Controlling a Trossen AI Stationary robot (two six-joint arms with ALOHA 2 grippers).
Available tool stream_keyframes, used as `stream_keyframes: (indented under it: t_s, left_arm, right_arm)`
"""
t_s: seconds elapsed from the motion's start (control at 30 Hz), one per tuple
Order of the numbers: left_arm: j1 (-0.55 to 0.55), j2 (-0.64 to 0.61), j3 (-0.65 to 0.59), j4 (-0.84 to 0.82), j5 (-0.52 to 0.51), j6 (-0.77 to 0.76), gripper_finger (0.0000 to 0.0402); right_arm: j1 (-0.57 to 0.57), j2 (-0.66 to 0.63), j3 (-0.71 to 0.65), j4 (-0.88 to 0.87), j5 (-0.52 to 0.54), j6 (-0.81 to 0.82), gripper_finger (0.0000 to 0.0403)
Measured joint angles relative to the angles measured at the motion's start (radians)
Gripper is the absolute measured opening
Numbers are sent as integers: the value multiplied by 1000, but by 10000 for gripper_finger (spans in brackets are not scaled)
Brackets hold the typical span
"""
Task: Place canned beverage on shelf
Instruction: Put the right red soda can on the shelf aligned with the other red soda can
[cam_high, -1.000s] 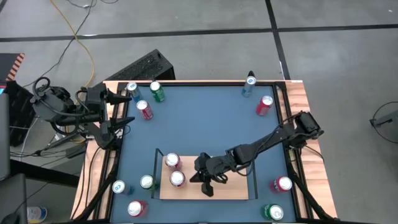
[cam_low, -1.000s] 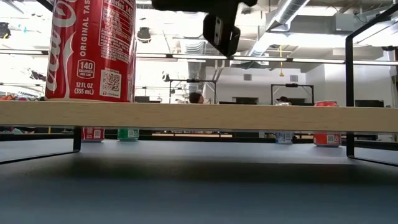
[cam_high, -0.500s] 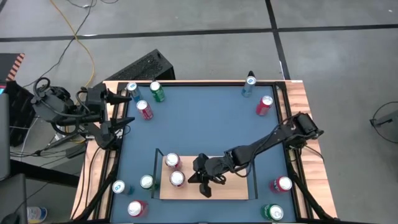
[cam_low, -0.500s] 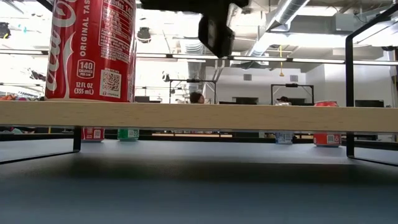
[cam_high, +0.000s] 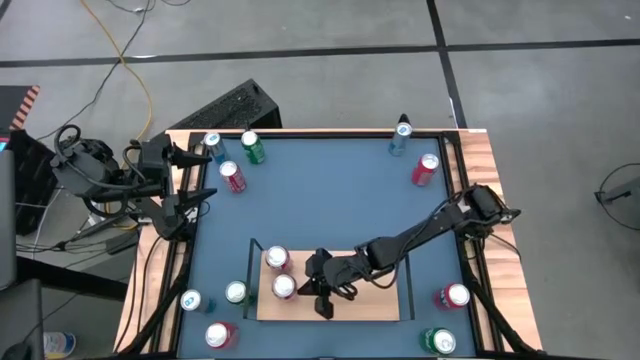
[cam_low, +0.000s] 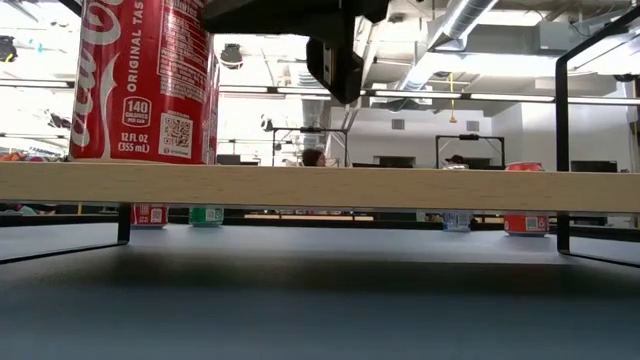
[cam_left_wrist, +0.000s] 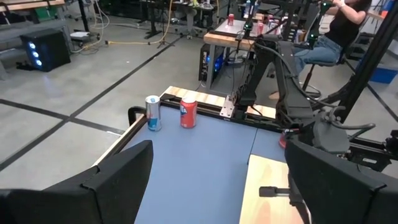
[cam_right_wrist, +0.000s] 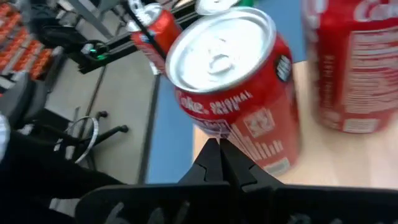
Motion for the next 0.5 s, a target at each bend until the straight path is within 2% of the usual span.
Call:
stream_keyframes:
  t_s: [0.5]
  left_arm:
    - [0, 0, 0, -2, 0, -2, 352]
  right_arm:
    - [-40, 0, 0, -3, 50, 6, 0]
